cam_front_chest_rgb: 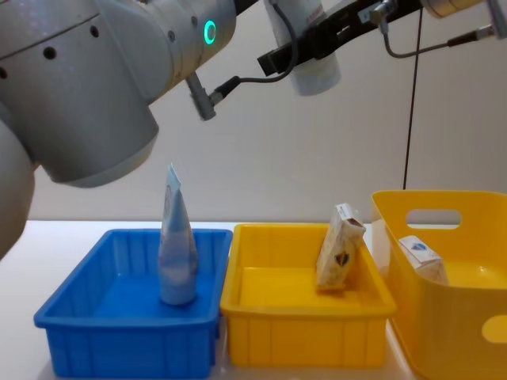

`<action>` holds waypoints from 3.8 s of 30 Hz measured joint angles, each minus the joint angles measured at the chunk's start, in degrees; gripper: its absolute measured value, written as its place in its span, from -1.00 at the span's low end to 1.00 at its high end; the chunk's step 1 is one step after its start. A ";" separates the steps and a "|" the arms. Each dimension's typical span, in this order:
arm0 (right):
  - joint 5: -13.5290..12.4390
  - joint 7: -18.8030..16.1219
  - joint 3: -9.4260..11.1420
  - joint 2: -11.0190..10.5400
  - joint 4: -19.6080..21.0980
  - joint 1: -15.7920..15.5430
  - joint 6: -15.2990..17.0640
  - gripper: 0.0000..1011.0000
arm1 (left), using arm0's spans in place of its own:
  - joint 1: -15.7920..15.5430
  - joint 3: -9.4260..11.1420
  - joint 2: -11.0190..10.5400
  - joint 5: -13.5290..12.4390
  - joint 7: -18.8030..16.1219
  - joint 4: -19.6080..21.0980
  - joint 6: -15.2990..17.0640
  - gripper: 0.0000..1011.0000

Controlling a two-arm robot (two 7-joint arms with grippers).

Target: Bimanual collaborative sorting of washing and personal care products

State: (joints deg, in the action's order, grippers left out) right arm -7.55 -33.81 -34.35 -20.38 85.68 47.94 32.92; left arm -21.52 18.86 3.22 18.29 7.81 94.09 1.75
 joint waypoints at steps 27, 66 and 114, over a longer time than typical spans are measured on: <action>0.07 0.14 -0.23 0.22 -0.37 0.26 -0.37 -0.12 | 0.12 0.12 -0.24 0.35 0.20 0.40 0.18 -0.53; -0.30 3.11 3.19 -1.95 1.76 -1.80 0.82 -0.42 | 0.11 0.21 -0.24 0.38 0.35 0.49 0.16 0.98; -1.67 2.55 9.83 -5.85 -12.43 -0.47 23.68 -0.50 | 0.11 0.17 -0.24 0.38 0.28 0.47 0.15 0.98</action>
State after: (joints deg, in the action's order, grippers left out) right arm -9.21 -31.26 -24.52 -26.23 73.25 47.47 56.61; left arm -21.41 19.03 2.98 18.67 8.09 94.56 1.90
